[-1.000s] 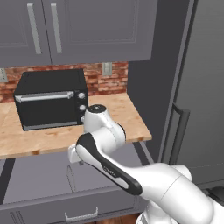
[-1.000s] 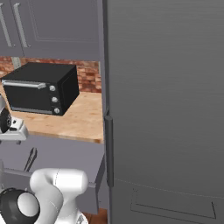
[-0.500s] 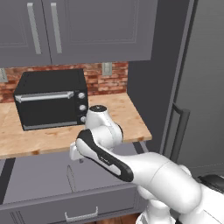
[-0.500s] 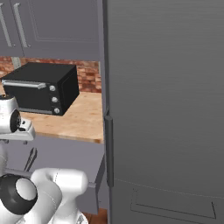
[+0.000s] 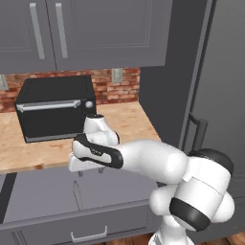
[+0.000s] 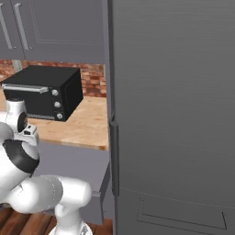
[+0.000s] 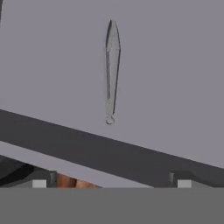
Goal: Take the tongs from the drawer on the left and place them on the dining counter next to the tray containing the hot dog.
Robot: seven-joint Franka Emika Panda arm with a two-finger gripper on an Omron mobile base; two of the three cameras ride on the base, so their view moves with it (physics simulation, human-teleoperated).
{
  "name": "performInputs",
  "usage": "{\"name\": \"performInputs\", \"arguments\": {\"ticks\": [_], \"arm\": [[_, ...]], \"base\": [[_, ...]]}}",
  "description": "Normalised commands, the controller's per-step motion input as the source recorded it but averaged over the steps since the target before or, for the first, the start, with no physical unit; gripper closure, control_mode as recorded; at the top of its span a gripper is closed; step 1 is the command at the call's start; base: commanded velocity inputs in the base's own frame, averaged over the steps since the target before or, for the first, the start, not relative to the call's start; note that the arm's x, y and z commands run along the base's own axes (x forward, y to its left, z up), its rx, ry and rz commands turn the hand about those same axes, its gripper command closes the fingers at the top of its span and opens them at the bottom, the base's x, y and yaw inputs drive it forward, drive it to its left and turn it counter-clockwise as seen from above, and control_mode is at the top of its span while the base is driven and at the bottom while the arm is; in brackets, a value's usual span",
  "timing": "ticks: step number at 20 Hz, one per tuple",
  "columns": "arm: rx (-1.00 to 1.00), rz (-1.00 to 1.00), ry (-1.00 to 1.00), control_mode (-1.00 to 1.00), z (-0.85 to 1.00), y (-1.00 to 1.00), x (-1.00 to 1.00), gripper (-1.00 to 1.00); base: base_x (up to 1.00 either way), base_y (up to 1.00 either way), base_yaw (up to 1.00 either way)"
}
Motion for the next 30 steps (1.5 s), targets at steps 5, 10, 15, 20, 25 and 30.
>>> {"name": "performInputs", "arguments": {"ticks": [5,10,15,20,25,30], "arm": [[-0.15,0.0,0.16,-1.0,-0.24,0.2,0.11,-1.0],[-0.14,0.02,0.07,-1.0,-0.55,0.0,-0.01,-1.0],[-0.01,0.01,0.0,-1.0,-0.37,0.0,-0.03,-1.0],[0.11,0.0,-0.03,-1.0,-0.13,0.0,0.0,-1.0],[0.09,0.0,-0.17,-1.0,-0.3,0.0,0.0,-1.0],[0.0,0.0,-0.27,-1.0,-0.38,0.0,0.0,-1.0]], "base": [[0.0,0.0,0.0],[0.0,0.0,0.0],[0.0,0.0,0.0],[0.0,0.0,0.0],[0.0,0.0,0.0],[0.0,0.0,0.0]]}}
